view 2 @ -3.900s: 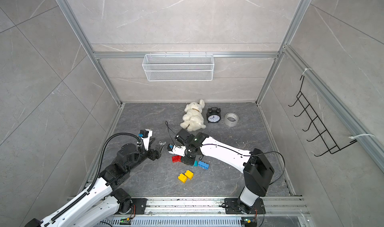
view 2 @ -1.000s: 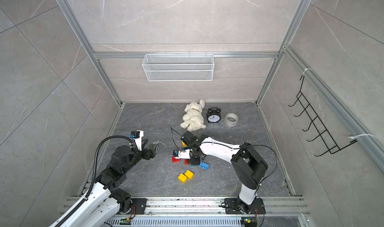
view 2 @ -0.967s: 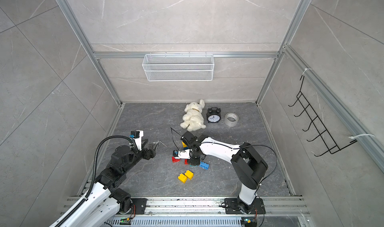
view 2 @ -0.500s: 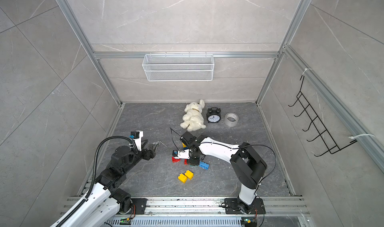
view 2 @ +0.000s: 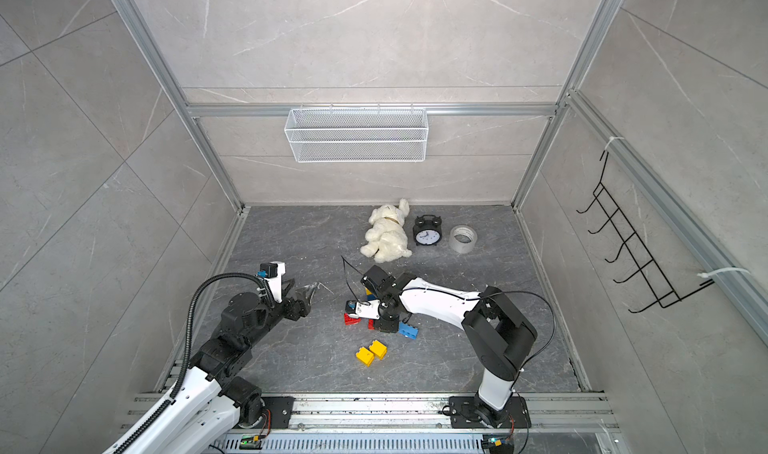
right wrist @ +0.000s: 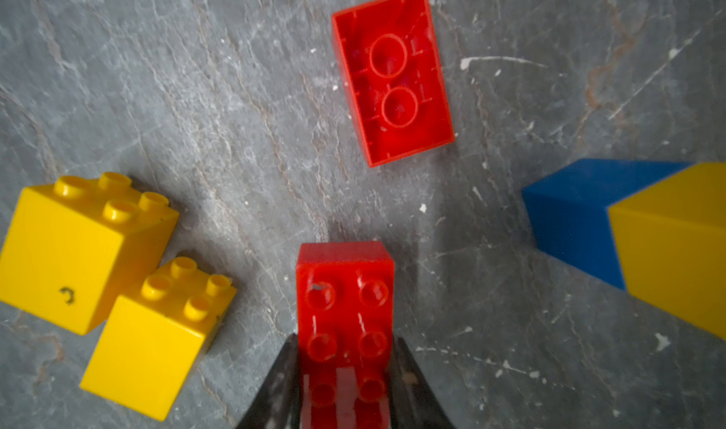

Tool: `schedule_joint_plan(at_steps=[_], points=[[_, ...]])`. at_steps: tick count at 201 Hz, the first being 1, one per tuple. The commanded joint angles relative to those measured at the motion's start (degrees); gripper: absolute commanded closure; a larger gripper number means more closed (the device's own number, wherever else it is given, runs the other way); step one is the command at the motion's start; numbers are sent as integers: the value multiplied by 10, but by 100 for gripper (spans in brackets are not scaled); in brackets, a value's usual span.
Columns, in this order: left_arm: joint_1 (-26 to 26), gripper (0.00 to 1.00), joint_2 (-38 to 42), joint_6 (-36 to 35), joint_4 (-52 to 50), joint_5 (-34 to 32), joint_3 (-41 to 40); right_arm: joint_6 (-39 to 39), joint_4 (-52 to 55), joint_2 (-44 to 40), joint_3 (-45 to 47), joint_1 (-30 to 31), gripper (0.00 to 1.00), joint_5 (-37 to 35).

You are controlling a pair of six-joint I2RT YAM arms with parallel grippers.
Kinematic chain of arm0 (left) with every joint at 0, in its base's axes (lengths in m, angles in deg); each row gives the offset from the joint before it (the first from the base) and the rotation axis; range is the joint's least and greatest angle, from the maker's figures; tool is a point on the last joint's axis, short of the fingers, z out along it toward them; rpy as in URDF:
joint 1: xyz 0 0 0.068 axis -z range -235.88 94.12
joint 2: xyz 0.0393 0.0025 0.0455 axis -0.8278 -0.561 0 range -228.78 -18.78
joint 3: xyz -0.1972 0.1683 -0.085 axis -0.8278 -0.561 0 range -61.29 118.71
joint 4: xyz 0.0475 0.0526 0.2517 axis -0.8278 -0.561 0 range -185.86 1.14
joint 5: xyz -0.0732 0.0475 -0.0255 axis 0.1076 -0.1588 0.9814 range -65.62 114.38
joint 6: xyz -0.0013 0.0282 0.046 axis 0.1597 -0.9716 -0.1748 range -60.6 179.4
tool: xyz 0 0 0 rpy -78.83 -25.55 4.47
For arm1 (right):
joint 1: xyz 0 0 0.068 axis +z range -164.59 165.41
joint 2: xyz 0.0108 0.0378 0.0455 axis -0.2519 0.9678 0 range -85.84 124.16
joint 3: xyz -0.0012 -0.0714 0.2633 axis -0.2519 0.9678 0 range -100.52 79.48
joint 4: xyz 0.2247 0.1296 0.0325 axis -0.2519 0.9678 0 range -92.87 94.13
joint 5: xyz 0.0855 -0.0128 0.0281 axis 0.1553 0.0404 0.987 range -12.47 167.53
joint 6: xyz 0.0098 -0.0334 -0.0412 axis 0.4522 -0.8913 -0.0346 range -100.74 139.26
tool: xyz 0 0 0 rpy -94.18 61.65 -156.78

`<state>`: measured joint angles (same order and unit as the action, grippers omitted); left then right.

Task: Assemble the letter r with lego
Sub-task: Assemble the lego brick with the lego brick.

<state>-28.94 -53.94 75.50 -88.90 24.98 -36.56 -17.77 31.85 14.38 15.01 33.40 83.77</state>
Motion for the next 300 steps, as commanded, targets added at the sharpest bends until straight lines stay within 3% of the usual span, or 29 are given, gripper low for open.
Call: schedule_joint_plan(at_steps=[1, 134, 171, 233, 263, 300], points=[[-4, 18, 6, 10, 6, 7, 1, 36, 21, 40, 53, 4, 71, 3], [-6, 17, -14, 10, 7, 11, 15, 99, -50, 13, 122, 7, 71, 2], [-7, 16, -32, 19, 8, 15, 22, 115, -84, -61, 125, 7, 71, 12], [-26, 15, -106, 31, 44, 32, 45, 160, -14, -107, -6, 4, 72, -123], [-48, 14, -168, 49, 75, 65, 65, 208, 32, -73, -92, 4, 72, -141], [-74, 15, -225, 73, 124, 134, 72, 188, -7, -93, -70, 4, 73, -140]])
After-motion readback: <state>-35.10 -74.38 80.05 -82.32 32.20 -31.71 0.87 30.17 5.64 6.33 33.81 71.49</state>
